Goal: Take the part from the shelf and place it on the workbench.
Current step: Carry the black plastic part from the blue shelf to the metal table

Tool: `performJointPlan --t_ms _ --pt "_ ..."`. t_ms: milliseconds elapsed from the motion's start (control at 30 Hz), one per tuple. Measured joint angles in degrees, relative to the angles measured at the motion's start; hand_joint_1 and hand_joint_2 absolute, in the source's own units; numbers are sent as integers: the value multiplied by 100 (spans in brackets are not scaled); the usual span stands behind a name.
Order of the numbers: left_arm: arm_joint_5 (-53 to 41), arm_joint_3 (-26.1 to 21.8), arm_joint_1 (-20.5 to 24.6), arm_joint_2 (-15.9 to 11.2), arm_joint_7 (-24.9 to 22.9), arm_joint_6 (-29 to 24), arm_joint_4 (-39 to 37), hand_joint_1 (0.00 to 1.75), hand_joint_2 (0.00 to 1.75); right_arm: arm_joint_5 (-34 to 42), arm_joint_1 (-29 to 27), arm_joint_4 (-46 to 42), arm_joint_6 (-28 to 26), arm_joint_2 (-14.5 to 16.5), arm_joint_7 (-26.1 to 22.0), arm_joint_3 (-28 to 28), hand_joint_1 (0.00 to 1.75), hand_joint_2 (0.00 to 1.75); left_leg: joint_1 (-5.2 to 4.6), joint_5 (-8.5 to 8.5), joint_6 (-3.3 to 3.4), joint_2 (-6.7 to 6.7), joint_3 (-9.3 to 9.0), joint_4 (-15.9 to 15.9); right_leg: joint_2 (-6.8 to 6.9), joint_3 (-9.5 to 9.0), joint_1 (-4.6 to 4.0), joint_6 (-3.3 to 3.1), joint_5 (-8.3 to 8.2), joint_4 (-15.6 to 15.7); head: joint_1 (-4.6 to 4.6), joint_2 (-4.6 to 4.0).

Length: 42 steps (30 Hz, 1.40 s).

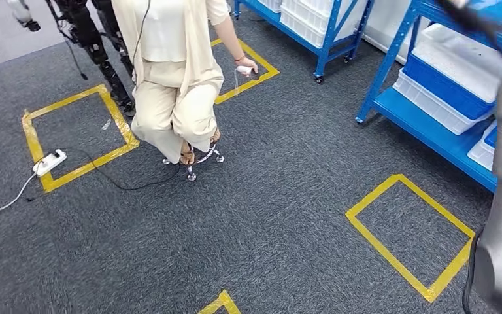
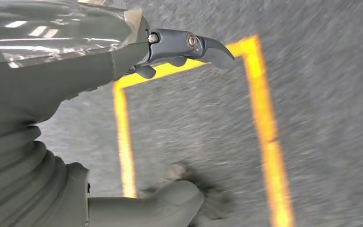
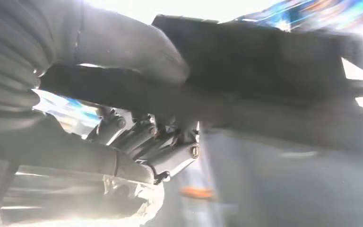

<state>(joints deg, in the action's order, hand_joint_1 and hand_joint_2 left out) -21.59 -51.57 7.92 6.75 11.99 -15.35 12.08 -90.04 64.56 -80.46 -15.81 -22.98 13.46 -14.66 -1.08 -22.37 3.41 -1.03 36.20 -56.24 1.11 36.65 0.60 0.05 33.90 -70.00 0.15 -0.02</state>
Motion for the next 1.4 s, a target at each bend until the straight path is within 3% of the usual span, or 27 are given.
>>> performJointPlan --t_ms 67,100,133,200,233,267,333,367,400,467,500,567,600,633,700,767,900,967,1033,1067,1100,1133,1200,1233,1267,1367,1400 --pt "3 -45 30 -13 47 43 8 0 175 2 788 617 -54 -65 1647 -1732 175 175 26 6 -2 -137 -32 -3 -98 186 -9 55 83 -482 3 0" --pt "9 -69 21 -14 70 62 8 0 175 8 1129 904 -41 -147 2014 -2714 175 175 45 2 -13 -215 -57 -10 -116 145 8 133 -20 -383 0 0" --pt "21 -100 13 -14 93 76 7 0 175 14 1441 1180 8 -260 2026 -3709 175 175 74 -8 -33 -302 -75 -30 -128 16 43 230 -201 -64 -4 0" --pt "52 -174 0 -18 133 81 8 0 175 26 1893 1662 130 -525 1447 -5334 175 175 143 -39 -109 -518 -54 -119 -253 -304 116 409 -515 737 6 0" --pt "75 -206 -4 -16 150 70 9 0 175 32 2021 1879 200 -641 1160 -5936 175 175 174 -43 -157 -626 -17 -166 -325 -396 127 417 -579 986 13 0" --pt "105 -244 -16 -13 167 54 9 0 175 42 2088 2097 283 -725 1058 -6394 175 175 197 -39 -205 -723 30 -195 -374 -439 109 382 -580 1094 26 0" --pt "185 -334 -71 3 216 16 8 0 175 62 2097 2494 456 -789 1326 -6978 175 175 224 7 -289 -825 120 -199 -342 -429 79 230 -590 1110 44 0" --pt "235 -392 -105 13 241 -2 8 0 175 71 2074 2631 524 -780 1569 -7063 175 175 214 -1 -320 -739 181 -232 -312 -425 85 178 -615 1113 45 0" --pt "285 -445 -128 24 261 -20 8 0 175 75 2058 2718 561 -759 1781 -7047 175 175 199 -56 -345 -565 260 -340 -296 -413 100 135 -641 1118 29 0" --pt "395 -569 -122 43 274 -77 8 0 175 74 2091 2807 608 -681 2016 -6926 175 175 175 -328 -372 -115 540 -900 -279 -416 94 84 -660 1124 -4 0" --pt "435 -630 -105 51 264 -108 8 0 175 72 2116 2853 622 -618 2031 -6899 175 175 178 -494 -379 16 727 -1304 -266 -425 74 67 -655 1123 -15 0" --pt "487 -741 -75 75 232 -157 7 0 175 60 2127 2984 634 -448 1996 -6895 175 175 181 -646 -364 89 1029 -1880 -225 -452 29 33 -632 1123 -17 0" --pt "496 -783 -68 90 218 -173 7 0 175 54 2112 3050 634 -364 1978 -6896 175 175 175 -579 -342 91 1044 -1867 -199 -465 8 16 -620 1123 -19 0" --pt "507 -821 -62 102 210 -181 7 0 175 49 2100 3109 619 -293 1966 -6894 175 175 160 -410 -305 106 928 -1594 -167 -479 -13 -1 -607 1123 -21 0" --pt "526 -885 -42 109 204 -191 7 0 175 45 2102 3254 491 -179 1965 -6878 175 175 89 -70 -205 246 519 -777 -88 -496 -57 -25 -578 1125 -21 0" --pt "538 -937 -12 108 191 -196 8 0 175 38 2086 3481 228 -62 2011 -6875 175 175 16 45 -125 347 274 -318 4 -494 -101 -18 -552 1130 -18 0" --pt "539 -1031 7 127 164 -238 7 0 175 28 1896 4071 -345 268 2016 -6989 175 175 32 95 -41 219 173 -131 112 -477 -135 20 -467 1089 -14 0" --pt "537 -1054 23 144 163 -252 6 0 175 28 1812 4426 -638 441 1958 -7053 175 175 76 143 -2 160 102 -16 20 -227 -120 13 -243 599 -14 0" --pt "534 -1088 54 150 172 -251 6 0 175 28 1678 4769 -786 597 2035 -7112 175 175 94 153 7 68 95 2 -64 174 -66 38 11 -176 -16 0" --pt "532 -1109 66 155 174 -251 5 0 175 28 1576 4917 -803 660 2125 -7139 175 175 108 156 1 9 95 0 -79 308 -34 78 58 -414 -17 0" --pt "531 -1127 73 161 176 -251 5 0 175 28 1463 5049 -804 710 2228 -7162 175 175 127 159 -11 -55 95 -4 -87 356 5 141 25 -463 -16 0" --pt "531 -1145 76 168 175 -251 5 0 175 28 1360 5165 -800 745 2318 -7183 175 175 151 161 -31 -119 97 -17 -92 281 51 222 -98 -262 -14 0" --pt "532 -1171 77 182 175 -252 6 0 175 28 1218 5354 -791 797 2435 -7224 175 175 190 139 -114 -239 131 -93 -171 -49 167 393 -442 515 -12 0" --pt "532 -1179 78 186 175 -254 7 0 175 28 1178 5427 -789 822 2465 -7242 175 175 202 117 -166 -287 164 -148 -213 -187 197 423 -569 828 -15 0" --pt "535 -1183 80 187 176 -257 7 0 175 28 1144 5492 -789 844 2496 -7258 175 175 208 104 -219 -320 197 -186 -246 -261 200 411 -636 1000 -21 0" --pt "578 -1222 77 197 178 -280 6 0 175 28 1042 5629 -789 890 2597 -7250 175 175 248 126 -326 -378 247 -183 -191 -279 147 248 -683 1039 -38 0" --pt "598 -1250 75 205 170 -295 4 0 175 28 1023 5655 -794 888 2619 -7213 175 175 259 90 -346 -335 281 -226 -161 -282 152 203 -701 1048 -39 0"
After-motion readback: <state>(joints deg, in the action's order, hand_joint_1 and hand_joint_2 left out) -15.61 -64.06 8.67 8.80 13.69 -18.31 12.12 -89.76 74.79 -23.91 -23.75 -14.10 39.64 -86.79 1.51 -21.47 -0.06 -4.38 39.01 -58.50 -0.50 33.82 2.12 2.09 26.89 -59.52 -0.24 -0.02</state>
